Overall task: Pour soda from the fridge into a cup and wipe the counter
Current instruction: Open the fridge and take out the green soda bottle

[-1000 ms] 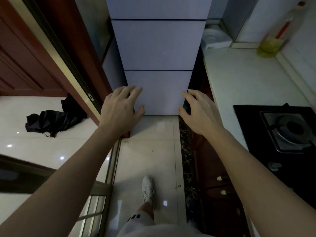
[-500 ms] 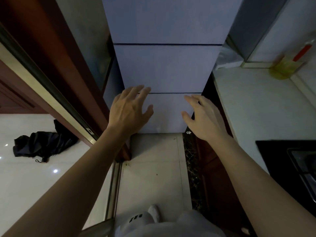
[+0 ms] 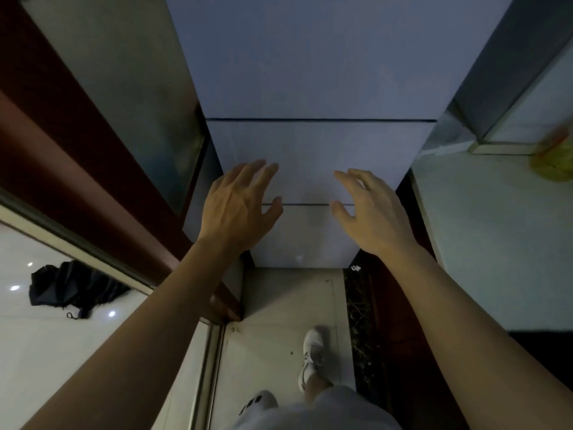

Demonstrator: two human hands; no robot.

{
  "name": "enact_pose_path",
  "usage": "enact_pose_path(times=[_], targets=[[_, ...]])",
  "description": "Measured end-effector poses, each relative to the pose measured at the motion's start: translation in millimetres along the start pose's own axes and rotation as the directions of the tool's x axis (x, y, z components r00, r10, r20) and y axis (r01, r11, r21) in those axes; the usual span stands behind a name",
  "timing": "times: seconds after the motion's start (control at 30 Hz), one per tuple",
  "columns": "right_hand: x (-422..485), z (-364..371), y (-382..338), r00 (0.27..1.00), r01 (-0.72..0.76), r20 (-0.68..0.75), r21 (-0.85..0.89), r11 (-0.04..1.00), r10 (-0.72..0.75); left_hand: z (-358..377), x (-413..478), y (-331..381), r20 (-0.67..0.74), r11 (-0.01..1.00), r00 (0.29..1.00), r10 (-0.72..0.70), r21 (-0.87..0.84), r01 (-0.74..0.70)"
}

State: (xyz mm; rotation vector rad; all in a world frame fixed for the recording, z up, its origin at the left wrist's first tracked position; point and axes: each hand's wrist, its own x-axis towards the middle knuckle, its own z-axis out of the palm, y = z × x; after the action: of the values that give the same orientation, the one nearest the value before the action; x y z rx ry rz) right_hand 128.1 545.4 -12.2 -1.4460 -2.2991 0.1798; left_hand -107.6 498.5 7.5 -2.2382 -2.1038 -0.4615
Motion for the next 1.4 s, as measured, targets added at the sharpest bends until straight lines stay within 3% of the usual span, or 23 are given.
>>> enact_pose_path(times=[0.33,0.63,0.8,1.0,1.17,1.4], targets=[[129.6,-4.1,26.7,0.974,0.208,-0.099,0.044,0.977,-0.203,13.0,115.5,6.5,-0.202,0.996,0.975,-0.091,-0.038,0.086],[223.6,-25.0,-3.1,0.866,0.444,-0.271,0.029,0.895,-0.421,-32.2,166.3,-28.2,-0.442,0.966,0.861,-0.251,-0.166,0.196],[267.2,-51.9,-41.5,0.768,0.558,-0.326,-0.082,0.826,-0.551,-65.9,184.8,-52.0,-0.542,0.945,0.775,-0.326,-0.194,0.262],[320.5,-85.6,-98.3,0.556,0.689,-0.379,-0.287,0.665,-0.740,-91.3,208.5,-84.9,-0.618,0.909,0.669,-0.413,-0.322,0.264],[363.6,-112.7,-142.3,0.414,0.711,-0.245,-0.515,0.479,-0.877,-110.9,232.2,-107.8,-0.681,0.882,0.569,-0.461,-0.424,0.206],[412.0,-150.2,-193.2,0.304,0.684,-0.011,-0.694,0.226,-0.953,-123.8,263.9,-124.8,-0.544,0.759,0.608,-0.579,-0.631,0.159]])
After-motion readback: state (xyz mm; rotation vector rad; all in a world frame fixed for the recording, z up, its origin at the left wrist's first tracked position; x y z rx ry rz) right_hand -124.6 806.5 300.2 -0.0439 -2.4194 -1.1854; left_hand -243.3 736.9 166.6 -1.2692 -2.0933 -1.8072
